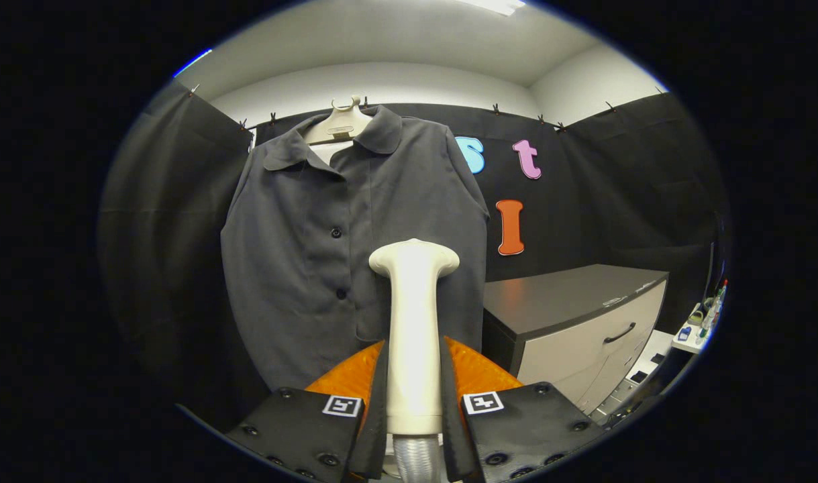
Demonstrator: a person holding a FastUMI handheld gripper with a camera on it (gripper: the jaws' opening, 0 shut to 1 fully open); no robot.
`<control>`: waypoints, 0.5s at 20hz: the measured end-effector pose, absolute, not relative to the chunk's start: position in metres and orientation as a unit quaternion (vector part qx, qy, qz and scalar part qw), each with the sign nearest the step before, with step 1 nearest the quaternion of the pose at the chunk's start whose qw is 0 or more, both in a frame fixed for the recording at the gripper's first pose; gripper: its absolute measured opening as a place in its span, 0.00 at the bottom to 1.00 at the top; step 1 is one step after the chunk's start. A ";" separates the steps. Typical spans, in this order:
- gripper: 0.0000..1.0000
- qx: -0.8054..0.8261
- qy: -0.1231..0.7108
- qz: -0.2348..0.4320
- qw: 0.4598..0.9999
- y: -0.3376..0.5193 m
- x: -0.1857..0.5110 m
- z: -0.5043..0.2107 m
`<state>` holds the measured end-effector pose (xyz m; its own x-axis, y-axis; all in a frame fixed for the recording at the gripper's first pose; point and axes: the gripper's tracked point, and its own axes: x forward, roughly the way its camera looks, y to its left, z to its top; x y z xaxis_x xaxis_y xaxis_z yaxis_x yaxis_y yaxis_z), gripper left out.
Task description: Iron the clothes twice with a garment steamer, once on the left side and once on the right side.
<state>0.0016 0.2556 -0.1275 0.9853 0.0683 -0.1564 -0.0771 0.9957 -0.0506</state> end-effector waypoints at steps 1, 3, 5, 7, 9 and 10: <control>0.41 -0.028 0.082 0.034 0.996 0.255 -0.001 -0.133; 0.41 -0.028 0.087 0.031 0.995 0.252 -0.006 -0.141; 0.41 -0.030 0.096 0.027 0.995 0.249 -0.010 -0.151; 0.41 -0.030 0.107 0.024 0.994 0.247 -0.017 -0.163; 0.41 -0.030 0.118 0.020 0.992 0.244 -0.022 -0.175; 0.41 -0.031 0.124 0.019 0.992 0.242 -0.024 -0.182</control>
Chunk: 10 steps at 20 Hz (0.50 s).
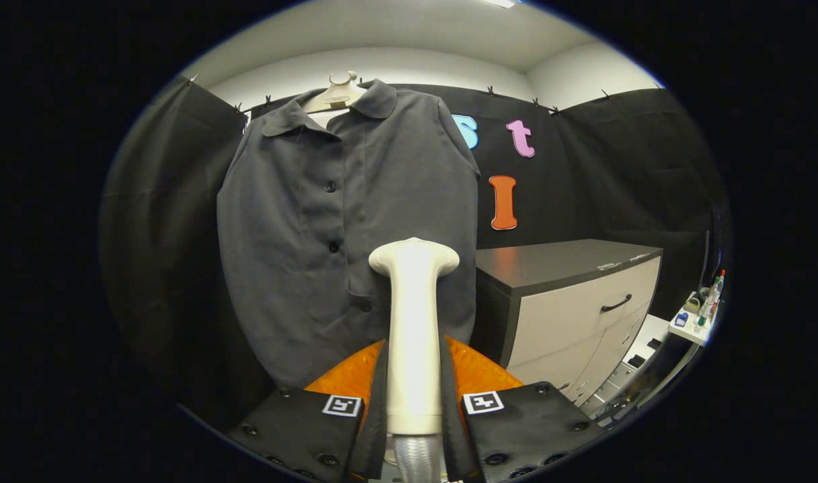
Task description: Iron the clothes twice with a garment steamer, once on the left side and once on the right side.
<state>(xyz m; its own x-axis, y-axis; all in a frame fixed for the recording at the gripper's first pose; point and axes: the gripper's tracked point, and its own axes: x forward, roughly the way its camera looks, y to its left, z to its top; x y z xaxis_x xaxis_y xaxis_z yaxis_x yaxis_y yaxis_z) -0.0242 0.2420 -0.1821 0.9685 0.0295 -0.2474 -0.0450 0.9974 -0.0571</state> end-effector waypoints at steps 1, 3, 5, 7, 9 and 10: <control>0.41 -0.034 0.130 0.017 0.991 0.240 -0.027 -0.189; 0.42 -0.035 0.145 0.013 0.989 0.236 -0.033 -0.204; 0.41 -0.035 0.161 0.009 0.986 0.233 -0.040 -0.219; 0.42 -0.037 0.170 0.007 0.985 0.230 -0.044 -0.230; 0.42 -0.042 0.176 0.004 0.983 0.227 -0.047 -0.240; 0.42 -0.044 0.178 0.003 0.983 0.227 -0.048 -0.242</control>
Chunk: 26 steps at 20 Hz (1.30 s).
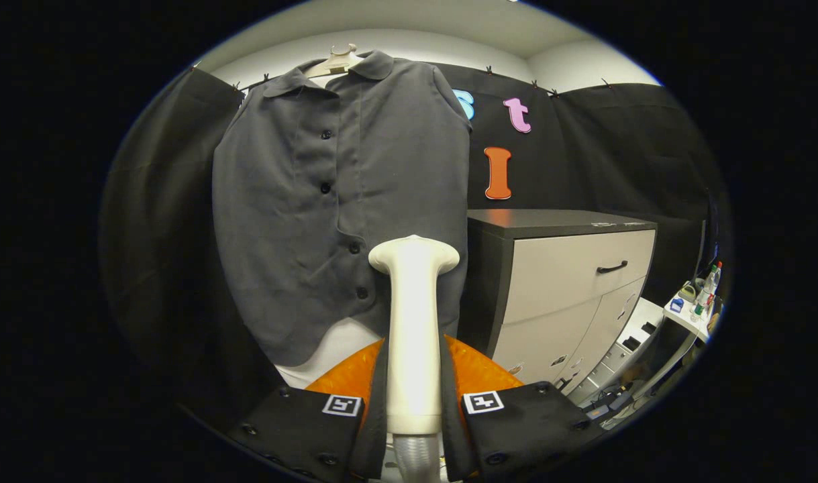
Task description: Iron the clothes twice with a garment steamer, once on the left side and once on the right side.
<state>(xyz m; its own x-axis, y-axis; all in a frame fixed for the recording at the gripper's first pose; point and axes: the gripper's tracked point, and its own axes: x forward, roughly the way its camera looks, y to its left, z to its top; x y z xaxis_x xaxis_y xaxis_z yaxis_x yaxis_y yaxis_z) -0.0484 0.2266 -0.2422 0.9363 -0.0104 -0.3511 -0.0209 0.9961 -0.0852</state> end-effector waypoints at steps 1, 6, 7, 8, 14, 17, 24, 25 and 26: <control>0.41 -0.045 0.180 0.002 0.983 0.227 -0.049 -0.243; 0.41 -0.046 0.174 0.017 0.983 0.239 -0.059 -0.227; 0.41 -0.047 0.170 0.020 0.984 0.242 -0.061 -0.220; 0.41 -0.044 0.162 0.024 0.986 0.248 -0.063 -0.209; 0.41 -0.029 0.091 0.073 0.993 0.296 -0.054 -0.137; 0.41 -0.019 0.063 0.105 0.992 0.327 -0.047 -0.107; 0.41 -0.026 0.018 0.147 0.989 0.384 -0.019 -0.063; 0.41 -0.026 0.013 0.151 0.988 0.392 -0.014 -0.058; 0.41 -0.026 0.006 0.158 0.987 0.400 -0.010 -0.053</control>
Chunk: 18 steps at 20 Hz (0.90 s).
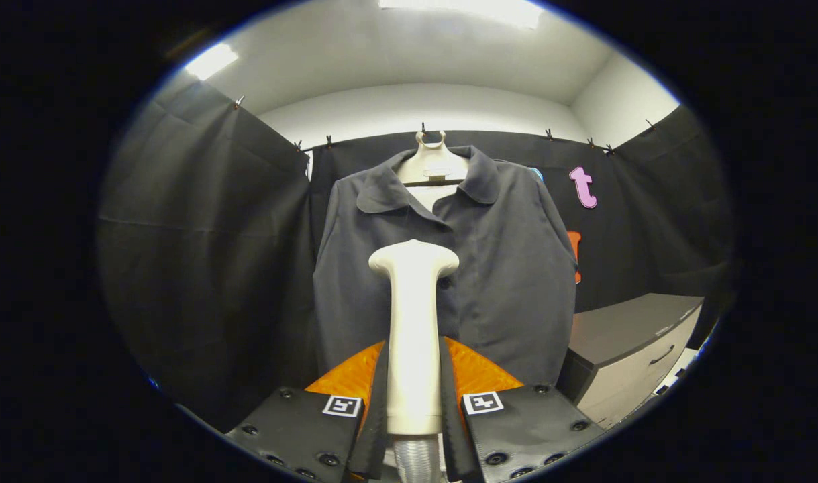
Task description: Iron the clothes twice with a garment steamer, once on the left side and once on the right side.
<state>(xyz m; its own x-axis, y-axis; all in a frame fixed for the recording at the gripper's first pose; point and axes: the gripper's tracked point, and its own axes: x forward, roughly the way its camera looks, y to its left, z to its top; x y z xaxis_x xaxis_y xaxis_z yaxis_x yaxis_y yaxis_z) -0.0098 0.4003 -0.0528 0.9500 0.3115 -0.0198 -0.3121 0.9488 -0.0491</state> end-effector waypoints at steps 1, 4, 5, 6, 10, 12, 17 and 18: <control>0.41 -0.025 -0.001 0.164 0.986 0.407 -0.006 -0.048; 0.41 -0.030 -0.022 0.169 0.985 0.421 0.008 -0.037; 0.41 -0.033 -0.021 0.166 0.985 0.423 0.012 -0.037; 0.41 -0.035 -0.019 0.163 0.986 0.423 0.015 -0.039; 0.41 -0.045 -0.027 0.159 0.986 0.422 0.015 -0.042; 0.41 -0.049 -0.030 0.158 0.986 0.422 0.014 -0.045; 0.41 -0.043 -0.009 0.161 0.986 0.417 0.008 -0.069; 0.41 -0.043 -0.007 0.161 0.986 0.415 0.004 -0.072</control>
<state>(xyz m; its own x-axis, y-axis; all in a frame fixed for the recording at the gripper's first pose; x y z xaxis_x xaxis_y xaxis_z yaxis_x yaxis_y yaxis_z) 0.0044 0.4150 -0.0721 0.9483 0.3173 0.0002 -0.3161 0.9448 -0.0863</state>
